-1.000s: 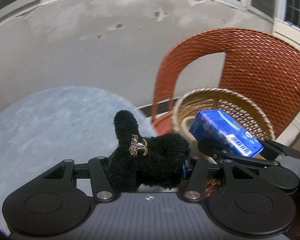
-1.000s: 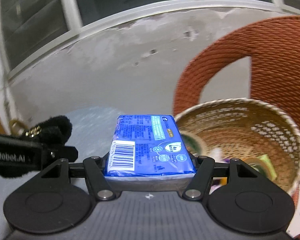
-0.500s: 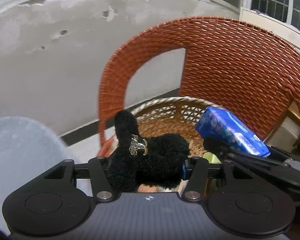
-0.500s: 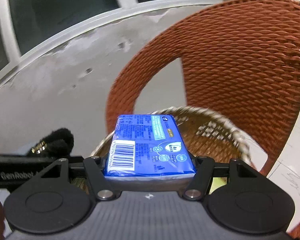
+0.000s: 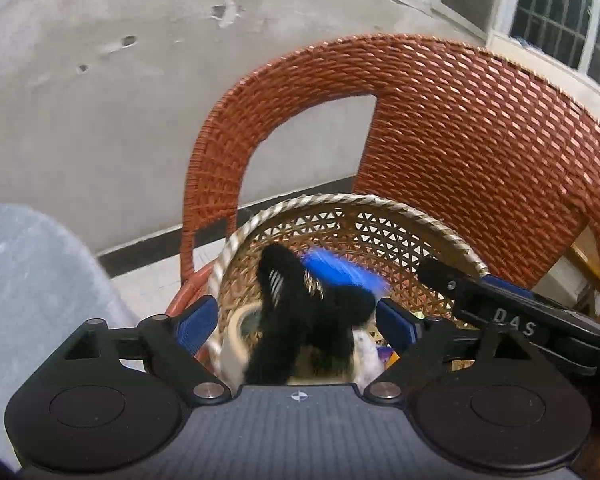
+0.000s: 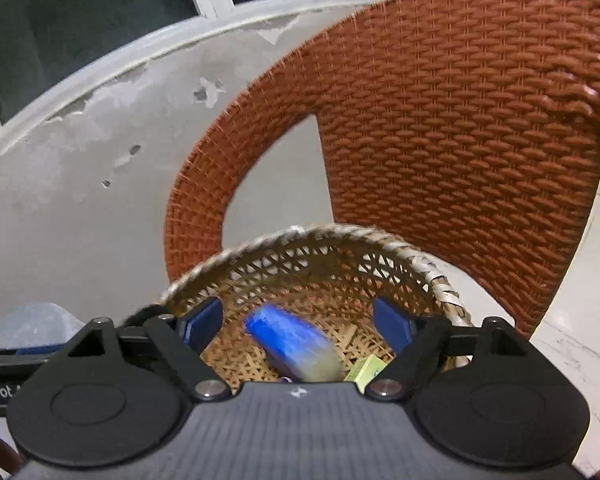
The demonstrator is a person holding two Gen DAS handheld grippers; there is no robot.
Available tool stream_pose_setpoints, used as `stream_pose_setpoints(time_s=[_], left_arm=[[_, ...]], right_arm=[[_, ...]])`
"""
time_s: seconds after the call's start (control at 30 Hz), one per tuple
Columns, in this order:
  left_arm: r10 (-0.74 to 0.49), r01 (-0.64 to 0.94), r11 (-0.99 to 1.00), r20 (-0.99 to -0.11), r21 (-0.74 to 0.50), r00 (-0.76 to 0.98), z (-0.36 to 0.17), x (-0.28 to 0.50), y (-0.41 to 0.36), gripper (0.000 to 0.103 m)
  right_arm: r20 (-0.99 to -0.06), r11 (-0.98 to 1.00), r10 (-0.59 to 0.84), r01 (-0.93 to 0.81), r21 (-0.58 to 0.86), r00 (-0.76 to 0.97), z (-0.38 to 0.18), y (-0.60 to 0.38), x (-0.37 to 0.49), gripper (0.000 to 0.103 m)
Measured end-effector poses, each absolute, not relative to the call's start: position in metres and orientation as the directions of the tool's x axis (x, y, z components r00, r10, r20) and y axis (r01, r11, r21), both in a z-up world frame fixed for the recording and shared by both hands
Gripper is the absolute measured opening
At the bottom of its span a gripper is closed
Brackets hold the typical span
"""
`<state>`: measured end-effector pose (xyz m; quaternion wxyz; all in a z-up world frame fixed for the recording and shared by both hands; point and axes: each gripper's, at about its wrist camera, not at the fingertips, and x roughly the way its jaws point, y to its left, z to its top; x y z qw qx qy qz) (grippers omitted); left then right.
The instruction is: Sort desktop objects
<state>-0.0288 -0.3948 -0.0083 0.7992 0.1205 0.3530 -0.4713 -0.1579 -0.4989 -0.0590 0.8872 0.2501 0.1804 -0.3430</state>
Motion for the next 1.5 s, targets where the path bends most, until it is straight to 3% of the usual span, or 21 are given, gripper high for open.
stream_pose_setpoints(time_s=[0.07, 0.2, 0.27, 0.33, 0.43, 0.63, 0.77, 0.87, 1.13, 1.5], left_arm=[[-0.661, 0.823, 0.547, -0.683, -0.154, 0.311, -0.006, -0.028, -0.382, 0.093], [-0.672, 0.806, 0.562, -0.671, -0.188, 0.312, -0.001, -0.03, -0.35, 0.097], [-0.684, 0.82, 0.543, -0.661, -0.18, 0.308, 0.003, -0.039, -0.336, 0.099], [-0.67, 0.817, 0.556, -0.664, -0.151, 0.333, 0.006, -0.049, -0.326, 0.098], [-0.666, 0.796, 0.569, -0.683, -0.207, 0.299, 0.012, -0.062, -0.31, 0.098], [-0.572, 0.678, 0.691, -0.763, -0.249, 0.302, 0.007, -0.083, -0.279, 0.102], [-0.584, 0.663, 0.698, -0.752, -0.271, 0.307, 0.003, -0.091, -0.256, 0.102], [-0.56, 0.657, 0.719, -0.749, -0.227, 0.354, 0.004, -0.098, -0.248, 0.102], [-0.481, 0.594, 0.783, -0.786, -0.186, 0.387, 0.011, -0.094, -0.234, 0.102], [-0.463, 0.599, 0.782, -0.802, -0.17, 0.377, 0.006, -0.098, -0.235, 0.102]], right_arm=[[-0.475, 0.655, -0.518, 0.687, 0.314, 0.711, -0.054, -0.492, -0.161, 0.083], [-0.485, 0.683, -0.473, 0.654, 0.325, 0.736, -0.048, -0.483, -0.162, 0.095], [-0.514, 0.695, -0.446, 0.645, 0.316, 0.733, -0.047, -0.472, -0.164, 0.095], [-0.587, 0.688, -0.419, 0.664, 0.293, 0.693, -0.047, -0.463, -0.164, 0.09], [-0.641, 0.699, -0.386, 0.664, 0.266, 0.664, -0.046, -0.447, -0.17, 0.077], [-0.638, 0.717, -0.399, 0.658, 0.23, 0.659, -0.036, -0.425, -0.187, 0.086], [-0.644, 0.73, -0.41, 0.656, 0.193, 0.646, -0.034, -0.414, -0.187, 0.087], [-0.653, 0.754, -0.372, 0.625, 0.202, 0.66, -0.035, -0.408, -0.187, 0.096], [-0.655, 0.781, -0.352, 0.596, 0.189, 0.669, -0.032, -0.391, -0.186, 0.096], [-0.652, 0.792, -0.342, 0.581, 0.188, 0.677, -0.03, -0.384, -0.184, 0.096]])
